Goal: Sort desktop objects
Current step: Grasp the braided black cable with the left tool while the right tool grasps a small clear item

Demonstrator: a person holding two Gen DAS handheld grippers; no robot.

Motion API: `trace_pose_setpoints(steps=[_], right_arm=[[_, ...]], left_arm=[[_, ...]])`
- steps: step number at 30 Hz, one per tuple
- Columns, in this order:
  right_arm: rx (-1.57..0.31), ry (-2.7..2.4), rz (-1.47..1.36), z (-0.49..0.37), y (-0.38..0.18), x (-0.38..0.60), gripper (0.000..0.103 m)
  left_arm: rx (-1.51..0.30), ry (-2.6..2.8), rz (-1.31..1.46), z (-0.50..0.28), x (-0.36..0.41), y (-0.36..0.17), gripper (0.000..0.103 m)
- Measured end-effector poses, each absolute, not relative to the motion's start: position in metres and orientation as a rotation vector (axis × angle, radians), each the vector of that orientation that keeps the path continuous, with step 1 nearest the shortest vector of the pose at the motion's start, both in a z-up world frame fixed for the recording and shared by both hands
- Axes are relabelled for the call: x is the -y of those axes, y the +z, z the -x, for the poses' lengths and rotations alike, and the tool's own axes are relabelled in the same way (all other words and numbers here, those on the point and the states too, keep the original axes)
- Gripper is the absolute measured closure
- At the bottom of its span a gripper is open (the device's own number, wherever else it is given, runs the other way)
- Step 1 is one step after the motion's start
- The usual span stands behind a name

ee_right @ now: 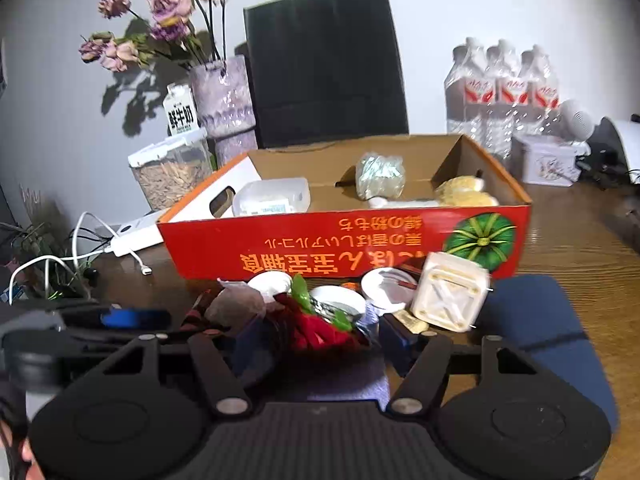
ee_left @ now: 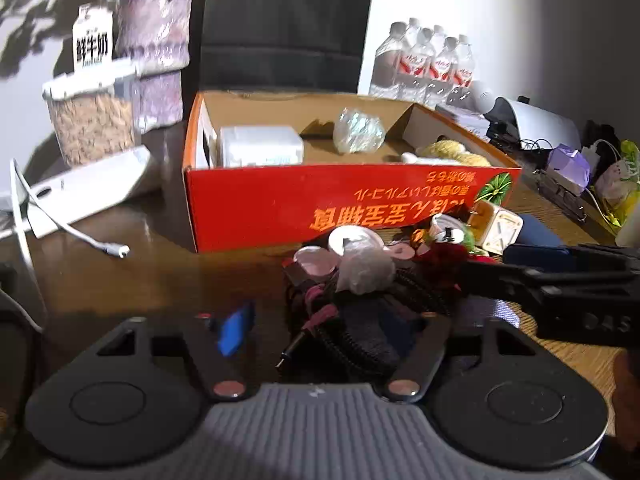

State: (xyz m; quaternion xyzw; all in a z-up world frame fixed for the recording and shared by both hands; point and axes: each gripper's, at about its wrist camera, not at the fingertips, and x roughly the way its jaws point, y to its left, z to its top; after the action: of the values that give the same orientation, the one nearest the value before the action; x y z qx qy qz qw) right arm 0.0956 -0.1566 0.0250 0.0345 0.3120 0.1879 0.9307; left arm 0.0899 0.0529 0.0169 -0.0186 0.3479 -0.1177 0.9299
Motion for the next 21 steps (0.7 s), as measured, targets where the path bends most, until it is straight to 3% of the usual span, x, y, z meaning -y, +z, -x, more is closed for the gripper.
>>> trace_pose_setpoints(steps=[1, 2, 4, 9, 12, 14, 17, 19, 21], right_arm=[[-0.647, 0.383, -0.071, -0.1, 0.022, 0.153, 0.048], [-0.657, 0.378, -0.068, -0.104, 0.02, 0.15, 0.058], [-0.655, 0.359, -0.037, -0.103, 0.021, 0.146, 0.057], [-0.482, 0.428, 0.083, -0.064, 0.047, 0.131, 0.055], [-0.565, 0.586, 0.092, -0.058, 0.046, 0.113, 0.056], [-0.617, 0.628, 0.104, -0.058, 0.033, 0.101, 0.078], [-0.652, 0.658, 0.096, -0.056, 0.019, 0.096, 0.082], [-0.651, 0.673, 0.068, -0.05, 0.024, 0.098, 0.095], [-0.614, 0.661, 0.064, -0.037, 0.035, 0.103, 0.095]], left_arm=[[-0.729, -0.247, 0.047, -0.094, -0.054, 0.015, 0.07], [-0.736, -0.254, 0.056, -0.096, -0.055, 0.014, 0.071], [-0.707, -0.25, 0.038, -0.09, -0.055, 0.017, 0.085], [-0.675, -0.261, 0.075, -0.061, -0.066, 0.03, 0.089], [-0.693, -0.246, 0.127, -0.051, -0.073, 0.026, 0.091], [-0.689, -0.233, 0.142, -0.045, -0.076, 0.023, 0.092], [-0.692, -0.218, 0.149, -0.038, -0.082, 0.024, 0.092], [-0.691, -0.224, 0.143, -0.032, -0.084, 0.024, 0.091], [-0.685, -0.227, 0.122, -0.021, -0.084, 0.026, 0.091]])
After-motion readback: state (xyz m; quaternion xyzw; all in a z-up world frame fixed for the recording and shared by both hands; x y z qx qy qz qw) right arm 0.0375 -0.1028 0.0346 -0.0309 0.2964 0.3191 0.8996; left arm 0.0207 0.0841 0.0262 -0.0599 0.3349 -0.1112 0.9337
